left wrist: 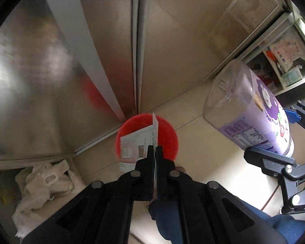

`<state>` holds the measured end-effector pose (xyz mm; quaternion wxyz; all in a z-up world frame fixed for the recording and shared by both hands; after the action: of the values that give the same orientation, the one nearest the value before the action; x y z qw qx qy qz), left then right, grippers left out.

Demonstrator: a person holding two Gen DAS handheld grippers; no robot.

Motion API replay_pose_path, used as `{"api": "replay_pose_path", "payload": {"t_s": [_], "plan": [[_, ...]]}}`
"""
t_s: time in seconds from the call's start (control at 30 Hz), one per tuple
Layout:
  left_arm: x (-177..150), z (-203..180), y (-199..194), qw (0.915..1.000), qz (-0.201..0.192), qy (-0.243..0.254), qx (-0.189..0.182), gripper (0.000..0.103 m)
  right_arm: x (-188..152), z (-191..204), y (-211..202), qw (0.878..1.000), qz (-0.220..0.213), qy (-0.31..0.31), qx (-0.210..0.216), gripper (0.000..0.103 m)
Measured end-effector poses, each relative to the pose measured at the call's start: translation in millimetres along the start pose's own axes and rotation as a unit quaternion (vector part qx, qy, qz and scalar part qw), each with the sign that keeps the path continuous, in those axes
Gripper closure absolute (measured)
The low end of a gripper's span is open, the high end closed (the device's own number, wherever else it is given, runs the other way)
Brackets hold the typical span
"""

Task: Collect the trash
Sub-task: 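Carry the bottle and sachet down to the red bin, then open both grippers over the red bin, dropping bottle and sachet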

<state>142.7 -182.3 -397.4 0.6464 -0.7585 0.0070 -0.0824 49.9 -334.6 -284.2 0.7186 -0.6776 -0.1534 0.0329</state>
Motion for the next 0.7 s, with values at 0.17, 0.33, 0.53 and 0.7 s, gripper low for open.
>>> {"api": "replay_pose_path", "payload": {"t_s": [0.17,0.33,0.53,0.7], "plan": [[1,-3,31,1.0,-0.005,0.006,0.0,0.094,-8,-7,35,1.0,0.007,0.009,-0.007,0.027],[2,-13,24,0.9991,-0.028,0.028,0.014,0.024,-3,-7,42,1.0,0.013,0.021,-0.013,0.027],[7,-7,10,0.9994,-0.015,0.023,0.019,0.02,14,5,36,1.0,0.019,0.019,-0.015,0.027],[-3,9,-7,0.9992,-0.031,0.006,0.024,0.003,24,11,28,1.0,0.017,0.004,-0.014,0.027]]}}
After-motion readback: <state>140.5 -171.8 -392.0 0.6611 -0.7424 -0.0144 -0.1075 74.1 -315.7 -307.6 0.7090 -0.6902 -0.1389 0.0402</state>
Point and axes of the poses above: each gripper's, at about its wrist camera, not at the fingertips, and y roughly the way its jaws point, z to its left, x to its top, the point moved 4 cm from there along y, roughly the way its jaws point, and after that the axes turned 5 degrees about z, right-handed, at the moved point
